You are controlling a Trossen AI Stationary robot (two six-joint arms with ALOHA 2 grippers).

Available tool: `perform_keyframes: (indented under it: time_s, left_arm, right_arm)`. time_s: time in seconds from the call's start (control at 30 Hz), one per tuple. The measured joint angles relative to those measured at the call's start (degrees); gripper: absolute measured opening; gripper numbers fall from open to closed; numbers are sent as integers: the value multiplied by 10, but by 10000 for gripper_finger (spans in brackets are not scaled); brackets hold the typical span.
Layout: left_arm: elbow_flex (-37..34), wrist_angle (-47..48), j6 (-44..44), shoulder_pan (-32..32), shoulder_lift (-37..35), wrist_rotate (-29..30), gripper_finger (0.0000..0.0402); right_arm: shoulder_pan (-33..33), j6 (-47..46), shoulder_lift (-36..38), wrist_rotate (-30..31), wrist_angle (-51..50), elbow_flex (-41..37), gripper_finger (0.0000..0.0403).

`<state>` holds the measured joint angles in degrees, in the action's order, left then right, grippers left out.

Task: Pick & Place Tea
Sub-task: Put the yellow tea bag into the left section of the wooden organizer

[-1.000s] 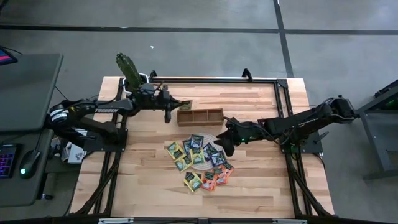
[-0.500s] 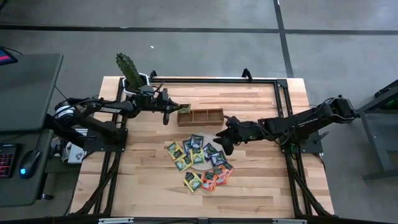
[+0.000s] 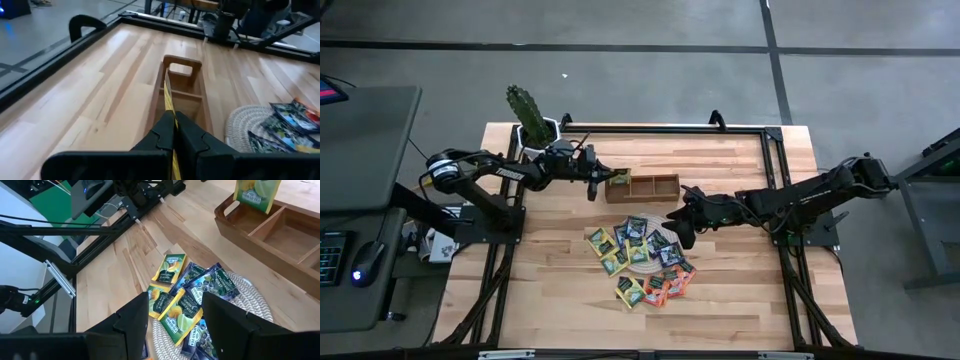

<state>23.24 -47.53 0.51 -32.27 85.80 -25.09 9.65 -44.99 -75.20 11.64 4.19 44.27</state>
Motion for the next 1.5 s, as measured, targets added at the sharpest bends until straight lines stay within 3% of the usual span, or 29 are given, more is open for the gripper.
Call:
perform_keyframes:
  time_s: [0.63,0.77,1.0,1.13,1.33,1.5]
  left_arm:
    - [0,40,2,0,0,16,4]
    - [0,40,2,0,0,13,35]
    - [0,40,2,0,0,19,136]
    - [10,39,3,0,0,14,175]
    - [43,40,3,0,-5,-17,184]
    - [60,40,4,0,-13,-86,171]
  right_arm:
    - [0,-2,0,0,0,0,181]
    - [0,-2,0,0,0,0,181]
    - [0,0,0,0,0,0,181]
    - [0,0,0,0,0,0,181]
    - [0,3,-1,-2,0,0,181]
    - [1,4,-16,1,11,0,181]
